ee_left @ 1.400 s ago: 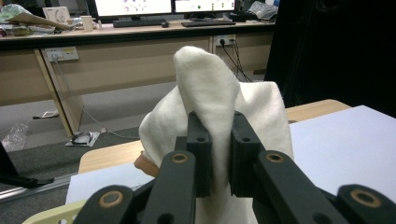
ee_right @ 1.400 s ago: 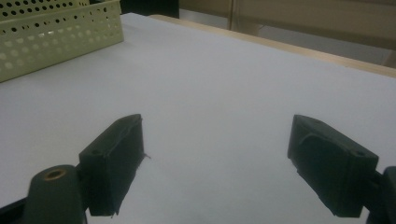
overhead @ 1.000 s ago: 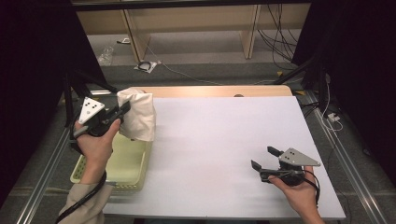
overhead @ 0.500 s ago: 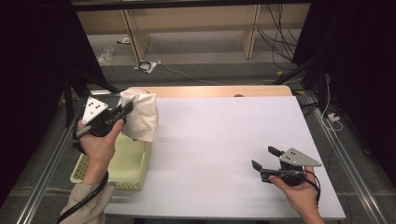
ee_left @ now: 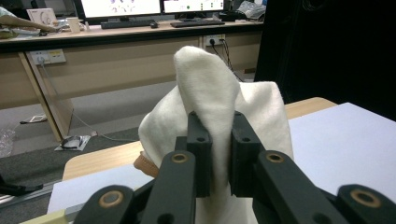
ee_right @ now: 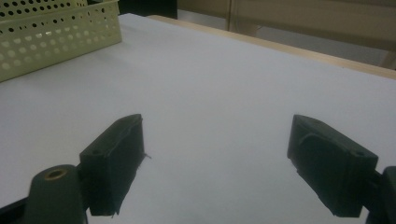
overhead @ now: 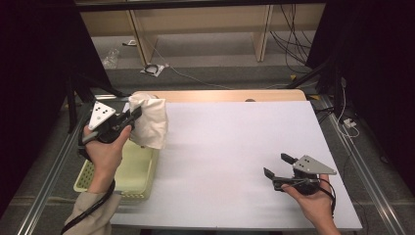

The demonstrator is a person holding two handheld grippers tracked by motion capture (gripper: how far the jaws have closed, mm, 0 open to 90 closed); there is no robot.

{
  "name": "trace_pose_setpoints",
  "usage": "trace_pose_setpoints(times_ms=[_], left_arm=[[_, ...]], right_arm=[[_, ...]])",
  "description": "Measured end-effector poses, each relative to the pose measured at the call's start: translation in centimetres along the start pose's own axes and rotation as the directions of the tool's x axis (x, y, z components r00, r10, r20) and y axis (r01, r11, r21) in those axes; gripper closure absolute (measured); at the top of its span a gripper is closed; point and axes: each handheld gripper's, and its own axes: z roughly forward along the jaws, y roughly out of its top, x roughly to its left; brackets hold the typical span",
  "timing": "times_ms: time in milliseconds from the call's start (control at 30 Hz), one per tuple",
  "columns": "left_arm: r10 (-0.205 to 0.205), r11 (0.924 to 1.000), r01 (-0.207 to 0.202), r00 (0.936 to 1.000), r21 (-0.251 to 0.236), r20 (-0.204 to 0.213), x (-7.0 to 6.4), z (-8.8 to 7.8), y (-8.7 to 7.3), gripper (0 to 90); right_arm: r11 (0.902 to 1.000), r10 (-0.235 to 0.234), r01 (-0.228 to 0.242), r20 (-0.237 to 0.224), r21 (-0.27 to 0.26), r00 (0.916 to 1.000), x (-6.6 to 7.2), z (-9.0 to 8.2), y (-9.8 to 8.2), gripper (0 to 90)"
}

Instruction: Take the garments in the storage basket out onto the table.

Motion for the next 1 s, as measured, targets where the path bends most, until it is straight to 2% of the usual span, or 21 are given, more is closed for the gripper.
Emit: trace_pose_setpoints(times_ms=[567, 633, 1000], left_arm=[[0.047, 0.9989, -0.047, 0.9988, -0.002, 0.016, -0.6, 0.4, 0.0, 81.1], [0.051, 0.9987, -0.051, 0.9986, 0.0, 0.016, -0.7, 0.4, 0.0, 81.1], [0.036, 0.9993, -0.035, 0.9984, -0.013, 0.044, -1.3, 0.3, 0.2, 81.1]], right_arm=[[1.0, 0.007, -0.007, 0.002, -0.002, 1.0, 0.0, 0.0, 0.0, 19.6], [0.9999, 0.005, -0.005, 0.005, 0.01, 1.0, -0.1, -0.1, 0.0, 19.6], [1.0, 0.009, -0.009, 0.007, 0.004, 0.9999, -0.1, -0.1, 0.0, 19.6]])
